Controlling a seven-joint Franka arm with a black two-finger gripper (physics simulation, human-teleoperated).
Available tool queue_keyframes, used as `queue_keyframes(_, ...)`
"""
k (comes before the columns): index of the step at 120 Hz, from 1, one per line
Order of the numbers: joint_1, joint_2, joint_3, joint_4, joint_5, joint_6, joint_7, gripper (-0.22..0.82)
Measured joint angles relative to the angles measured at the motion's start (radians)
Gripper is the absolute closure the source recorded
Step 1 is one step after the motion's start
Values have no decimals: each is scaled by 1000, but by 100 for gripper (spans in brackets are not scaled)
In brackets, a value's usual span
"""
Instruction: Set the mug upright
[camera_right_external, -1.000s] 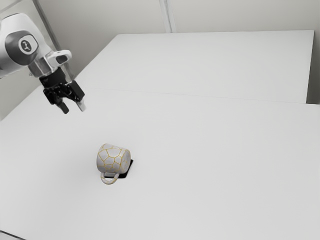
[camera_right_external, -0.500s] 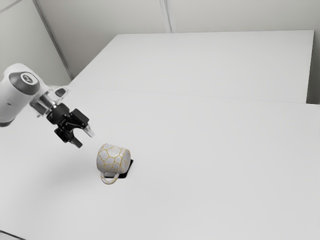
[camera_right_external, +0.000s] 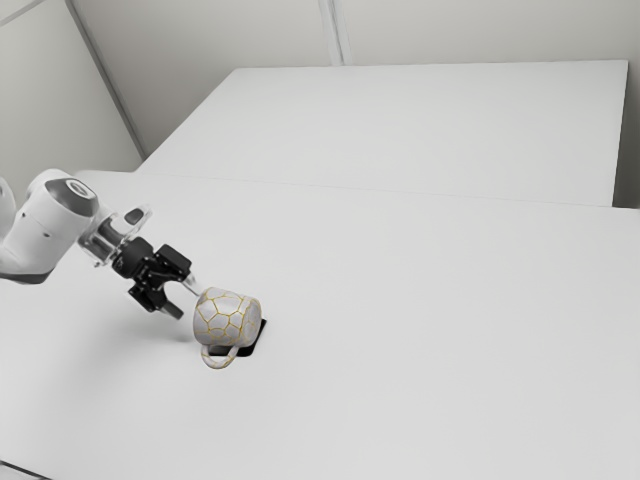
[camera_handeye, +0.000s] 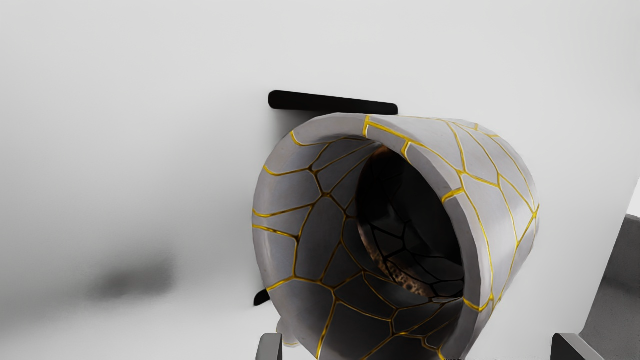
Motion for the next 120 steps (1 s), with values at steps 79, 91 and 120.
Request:
queue_keyframes(79,-28,27,-11,-26,-180,-72,84,5)
queue_keyframes(91,-29,25,-14,-25,-184,-73,87,15)
queue_keyframes(120,-54,13,-19,-23,-186,-74,92,36)
